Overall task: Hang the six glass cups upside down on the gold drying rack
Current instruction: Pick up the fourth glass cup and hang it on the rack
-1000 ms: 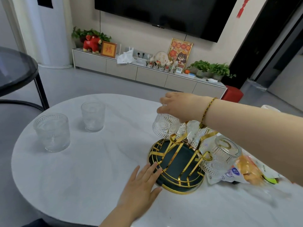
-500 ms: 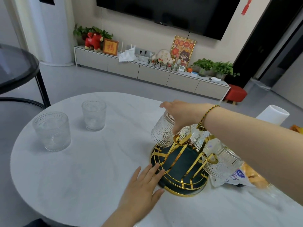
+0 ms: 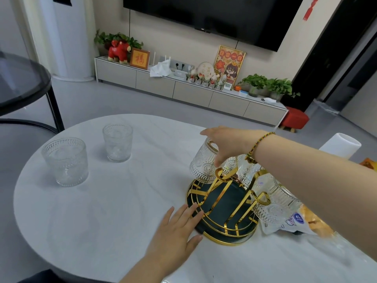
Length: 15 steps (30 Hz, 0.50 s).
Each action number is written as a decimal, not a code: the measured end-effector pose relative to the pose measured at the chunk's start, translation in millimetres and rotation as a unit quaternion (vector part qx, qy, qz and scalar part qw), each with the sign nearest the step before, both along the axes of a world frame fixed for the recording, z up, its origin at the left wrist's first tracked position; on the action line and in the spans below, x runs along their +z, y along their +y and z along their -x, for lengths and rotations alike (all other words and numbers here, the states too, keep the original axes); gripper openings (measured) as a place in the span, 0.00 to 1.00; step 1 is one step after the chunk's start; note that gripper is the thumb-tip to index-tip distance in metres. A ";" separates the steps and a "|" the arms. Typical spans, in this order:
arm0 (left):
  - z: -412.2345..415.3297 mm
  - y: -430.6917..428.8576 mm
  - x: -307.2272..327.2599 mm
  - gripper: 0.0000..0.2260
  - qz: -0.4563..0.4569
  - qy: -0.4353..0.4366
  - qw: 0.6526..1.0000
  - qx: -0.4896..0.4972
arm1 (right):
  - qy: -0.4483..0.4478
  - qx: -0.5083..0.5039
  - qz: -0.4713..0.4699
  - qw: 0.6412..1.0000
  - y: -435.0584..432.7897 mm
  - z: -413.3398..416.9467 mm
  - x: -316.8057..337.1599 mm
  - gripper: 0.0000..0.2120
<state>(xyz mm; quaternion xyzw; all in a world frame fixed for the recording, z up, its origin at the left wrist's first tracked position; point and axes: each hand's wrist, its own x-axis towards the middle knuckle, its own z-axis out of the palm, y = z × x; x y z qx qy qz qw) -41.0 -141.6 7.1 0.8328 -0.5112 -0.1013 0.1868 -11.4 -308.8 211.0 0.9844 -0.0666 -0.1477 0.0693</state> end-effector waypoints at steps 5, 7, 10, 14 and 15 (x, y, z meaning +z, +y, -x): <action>-4.1 17.2 5.0 0.23 0.001 0.002 1.000 -0.001 | -0.063 -0.029 -0.072 0.995 1.6 12.9 11.9 0.43; -9.6 34.8 5.6 0.22 0.012 -0.013 0.999 0.029 | -0.117 -0.025 -0.089 0.989 4.8 16.9 18.1 0.38; -17.5 67.5 12.9 0.18 0.094 -0.062 0.988 0.107 | -0.182 -0.008 -0.120 0.976 18.7 17.1 21.2 0.29; -37.5 109.6 22.9 0.55 0.022 -0.041 0.971 0.233 | -0.210 0.013 -0.196 0.958 54.8 3.5 1.9 0.24; -44.1 117.7 18.6 0.61 0.010 -0.021 0.963 0.269 | -0.213 0.015 -0.219 0.952 64.3 -2.2 -7.1 0.24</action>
